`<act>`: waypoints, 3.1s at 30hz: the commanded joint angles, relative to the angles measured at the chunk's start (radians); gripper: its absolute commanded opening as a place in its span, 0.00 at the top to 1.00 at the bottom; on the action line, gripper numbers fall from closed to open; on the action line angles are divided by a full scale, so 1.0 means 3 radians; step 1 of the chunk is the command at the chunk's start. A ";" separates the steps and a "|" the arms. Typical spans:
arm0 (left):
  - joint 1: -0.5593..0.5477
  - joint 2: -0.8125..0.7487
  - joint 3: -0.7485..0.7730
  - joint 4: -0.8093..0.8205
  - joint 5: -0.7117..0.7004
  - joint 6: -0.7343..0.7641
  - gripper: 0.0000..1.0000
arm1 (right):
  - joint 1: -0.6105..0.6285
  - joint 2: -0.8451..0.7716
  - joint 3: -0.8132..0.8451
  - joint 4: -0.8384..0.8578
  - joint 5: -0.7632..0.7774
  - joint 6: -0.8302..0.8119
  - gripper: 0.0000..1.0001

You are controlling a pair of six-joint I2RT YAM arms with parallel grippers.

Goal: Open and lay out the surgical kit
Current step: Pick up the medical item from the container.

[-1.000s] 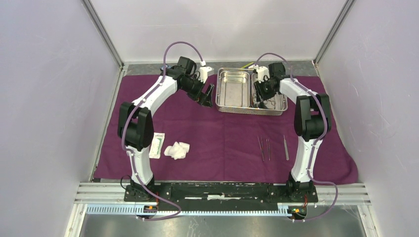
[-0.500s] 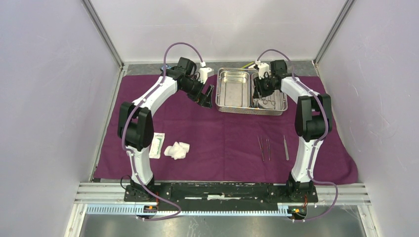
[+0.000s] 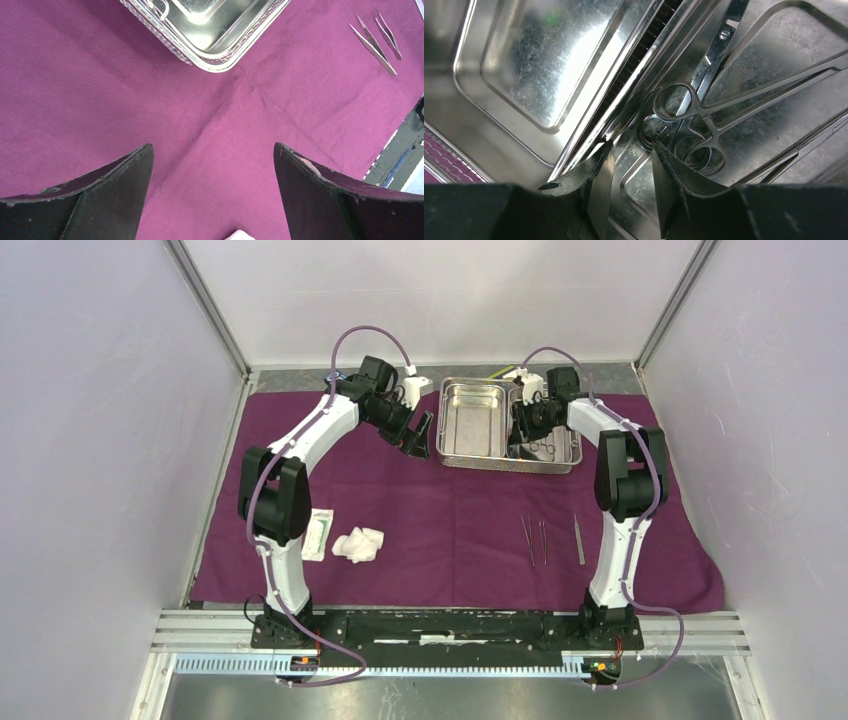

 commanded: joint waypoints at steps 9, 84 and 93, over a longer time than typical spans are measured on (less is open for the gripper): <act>-0.0014 -0.0108 0.0047 0.0029 0.0094 0.0092 0.05 | 0.0118 -0.0159 -0.0299 0.0069 0.0916 -0.0101 0.60; -0.0015 -0.0237 -0.0092 0.0029 0.0071 0.0137 0.04 | 0.0134 -0.0054 -0.0211 0.0292 0.0672 0.0100 0.83; -0.0016 -0.0266 -0.0099 0.0032 0.0065 0.0122 0.04 | 0.0066 -0.0168 -0.0015 0.0247 0.0561 0.0236 0.98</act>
